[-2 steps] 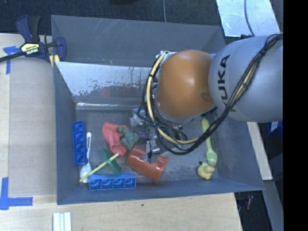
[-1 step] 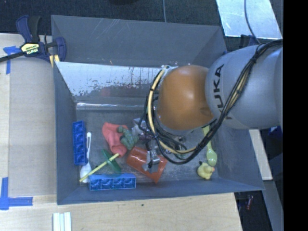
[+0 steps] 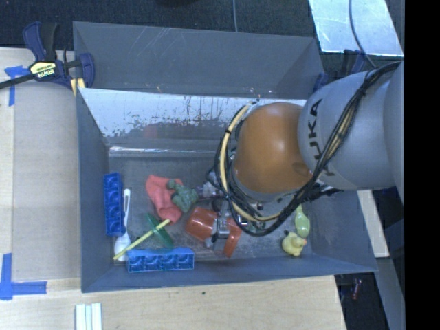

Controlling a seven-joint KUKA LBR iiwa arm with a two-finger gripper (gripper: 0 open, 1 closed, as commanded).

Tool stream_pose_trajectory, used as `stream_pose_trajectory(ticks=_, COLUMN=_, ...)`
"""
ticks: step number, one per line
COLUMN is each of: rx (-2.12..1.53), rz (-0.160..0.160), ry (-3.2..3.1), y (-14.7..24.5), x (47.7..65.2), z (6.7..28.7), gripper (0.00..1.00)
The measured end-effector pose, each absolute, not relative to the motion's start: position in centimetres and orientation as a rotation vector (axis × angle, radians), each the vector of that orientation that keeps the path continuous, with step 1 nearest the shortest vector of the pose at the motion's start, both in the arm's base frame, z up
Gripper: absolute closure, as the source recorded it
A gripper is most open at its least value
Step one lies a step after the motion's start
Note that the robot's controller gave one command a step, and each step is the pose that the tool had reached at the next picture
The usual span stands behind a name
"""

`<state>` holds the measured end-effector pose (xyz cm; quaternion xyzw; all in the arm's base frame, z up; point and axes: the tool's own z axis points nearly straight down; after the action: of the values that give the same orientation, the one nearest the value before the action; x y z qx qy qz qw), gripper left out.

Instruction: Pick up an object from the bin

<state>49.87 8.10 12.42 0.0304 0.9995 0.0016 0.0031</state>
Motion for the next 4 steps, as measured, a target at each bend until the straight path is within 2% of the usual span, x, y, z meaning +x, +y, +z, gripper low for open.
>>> stream_pose_trajectory(ticks=1, rx=-0.08, rz=0.005, ry=3.132, y=6.1, x=51.7, z=11.0, gripper=0.0)
stream_pose_trajectory(ticks=2, rx=0.168, rz=0.012, ry=3.127, y=5.5, x=53.3, z=9.6, gripper=0.0)
stream_pose_trajectory(ticks=3, rx=0.082, rz=0.02, ry=3.121, y=-0.5, x=56.3, z=8.0, gripper=0.0)
stream_pose_trajectory(ticks=4, rx=0.182, rz=0.021, ry=3.124, y=-1.9, x=55.1, z=10.1, gripper=1.0)
